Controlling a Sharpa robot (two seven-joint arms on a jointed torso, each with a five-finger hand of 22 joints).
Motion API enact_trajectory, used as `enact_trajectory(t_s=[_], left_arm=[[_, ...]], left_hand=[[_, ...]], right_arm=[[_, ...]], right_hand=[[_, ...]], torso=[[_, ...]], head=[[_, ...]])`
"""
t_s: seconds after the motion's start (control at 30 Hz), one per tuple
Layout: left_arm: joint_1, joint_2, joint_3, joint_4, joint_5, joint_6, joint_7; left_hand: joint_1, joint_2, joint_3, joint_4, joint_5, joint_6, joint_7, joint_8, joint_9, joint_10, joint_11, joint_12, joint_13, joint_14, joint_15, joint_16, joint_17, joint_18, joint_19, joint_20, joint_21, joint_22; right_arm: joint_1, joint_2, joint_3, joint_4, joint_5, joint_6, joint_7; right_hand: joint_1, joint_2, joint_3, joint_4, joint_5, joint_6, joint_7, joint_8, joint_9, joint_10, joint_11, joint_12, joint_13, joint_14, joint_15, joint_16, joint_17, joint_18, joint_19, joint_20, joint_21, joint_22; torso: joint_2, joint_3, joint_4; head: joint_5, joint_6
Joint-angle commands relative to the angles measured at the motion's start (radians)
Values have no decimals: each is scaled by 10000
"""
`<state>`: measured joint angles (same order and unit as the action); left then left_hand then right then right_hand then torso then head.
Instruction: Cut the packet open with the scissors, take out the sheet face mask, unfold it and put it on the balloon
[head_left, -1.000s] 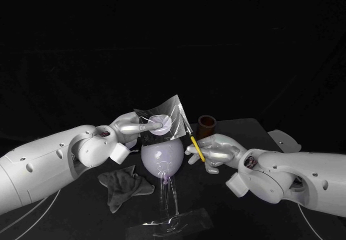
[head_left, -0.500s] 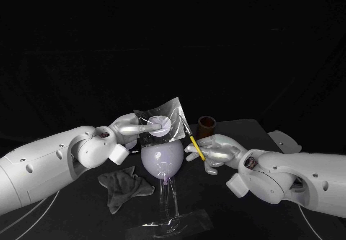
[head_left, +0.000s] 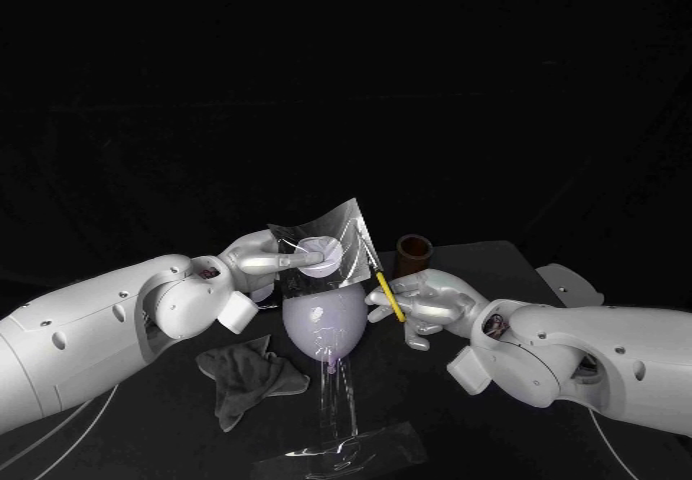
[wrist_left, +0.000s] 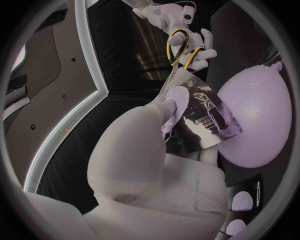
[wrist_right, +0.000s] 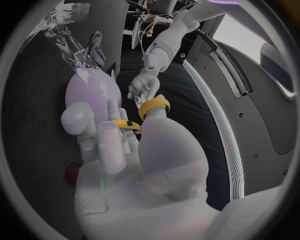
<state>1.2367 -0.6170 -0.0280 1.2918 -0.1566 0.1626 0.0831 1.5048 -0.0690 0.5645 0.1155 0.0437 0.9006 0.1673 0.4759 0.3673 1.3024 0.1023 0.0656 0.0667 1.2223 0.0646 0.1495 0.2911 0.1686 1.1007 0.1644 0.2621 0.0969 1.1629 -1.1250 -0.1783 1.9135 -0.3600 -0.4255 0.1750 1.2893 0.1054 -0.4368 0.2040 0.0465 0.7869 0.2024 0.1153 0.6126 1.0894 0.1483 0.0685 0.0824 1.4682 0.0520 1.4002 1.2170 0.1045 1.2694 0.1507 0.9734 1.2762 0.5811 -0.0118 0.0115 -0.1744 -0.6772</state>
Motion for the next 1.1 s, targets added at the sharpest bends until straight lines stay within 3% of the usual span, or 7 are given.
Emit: enact_trajectory(t_s=[0.03, 0.23, 0.33, 0.4, 0.43, 0.73, 1.1], left_arm=[[-2, 26, -3, 43, -144, 364, -77], [-2, 33, -3, 50, -236, 459, -93], [-2, 35, -3, 49, -262, 482, -96], [-2, 34, -3, 44, -270, 486, -97], [-2, 33, -3, 41, -273, 487, -98], [-2, 34, -3, 36, -282, 509, -104], [-2, 9, -3, 0, -248, 451, -116]], left_hand=[[25, 111, -18, -51, 47, 60, -4, 55, 702, 68, -19, 42, 16, 28, -21, -21, 13, 145, 41, 3, 46, -5], [24, 112, -19, -54, 47, 60, -4, 57, 706, 69, -20, 42, 16, 29, -22, -20, 14, 145, 42, 2, 46, -5], [24, 112, -19, -54, 47, 60, -4, 57, 706, 69, -20, 42, 16, 29, -22, -20, 14, 145, 42, 2, 46, -5], [24, 112, -19, -54, 47, 60, -4, 57, 706, 69, -20, 42, 16, 29, -22, -20, 14, 145, 42, 2, 46, -5], [24, 112, -19, -54, 47, 60, -4, 57, 706, 69, -20, 42, 16, 29, -22, -20, 14, 145, 42, 2, 46, -5], [20, 115, -22, -58, 48, 59, -5, 60, 714, 72, -20, 42, 17, 32, -23, -20, 16, 144, 44, 2, 47, -6], [14, 120, -24, -61, 47, 57, -5, 63, 724, 76, -20, 41, 17, 34, -23, -20, 18, 143, 45, 2, 48, -7]], right_arm=[[45, 83, 25, -58, 31, 86, 318], [147, 217, 29, -228, 154, 32, 372], [205, 263, 31, -304, 229, -42, 400], [227, 273, 31, -339, 243, -70, 389], [235, 275, 31, -354, 242, -82, 379], [262, 294, 32, -401, 152, -69, 248], [266, 267, 32, -399, 115, -65, 218]], right_hand=[[-62, -4, -244, -66, 19, -14, 184, -36, -13, -71, -30, -36, -20, 85, 60, 7, 20, 184, -87, -1, -14, 5], [-56, 17, -239, -69, 19, 57, 172, 5, -6, -52, -40, 0, -34, 80, 62, 10, 12, 193, -92, 18, -17, 1], [23, 85, -237, -124, 12, 329, 67, 160, 25, 250, -117, 198, -17, 111, -4, 73, 99, 189, 0, 26, 156, 74], [220, 220, -197, -240, 22, 874, -189, 461, 115, 1114, -372, 645, 170, 215, -183, 218, 348, 129, 247, -70, 592, 283], [405, 381, -201, -351, 13, 1301, -409, 686, 170, 1675, -619, 895, 315, 299, -376, 312, 512, 67, 443, -263, 921, 440], [973, 776, -139, -735, 25, 1907, -778, 1034, 320, 2573, -984, 1264, 696, 408, -715, 412, 714, -30, 714, -589, 1378, 668], [911, 822, -263, -793, 24, 1973, -849, 1110, 435, 2696, -1056, 1304, 963, 425, -804, 405, 718, -61, 772, -706, 1472, 723]], torso=[[0, 0, -1], [-2, -9, 5], [0, -11, 9], [1, -13, 10], [-1, -12, 6], [-4, -7, 4], [-1, -7, -2]], head=[[-17, 24], [-34, 42], [-47, 38], [-40, 44], [-37, 44], [-27, 53], [-28, 84]])
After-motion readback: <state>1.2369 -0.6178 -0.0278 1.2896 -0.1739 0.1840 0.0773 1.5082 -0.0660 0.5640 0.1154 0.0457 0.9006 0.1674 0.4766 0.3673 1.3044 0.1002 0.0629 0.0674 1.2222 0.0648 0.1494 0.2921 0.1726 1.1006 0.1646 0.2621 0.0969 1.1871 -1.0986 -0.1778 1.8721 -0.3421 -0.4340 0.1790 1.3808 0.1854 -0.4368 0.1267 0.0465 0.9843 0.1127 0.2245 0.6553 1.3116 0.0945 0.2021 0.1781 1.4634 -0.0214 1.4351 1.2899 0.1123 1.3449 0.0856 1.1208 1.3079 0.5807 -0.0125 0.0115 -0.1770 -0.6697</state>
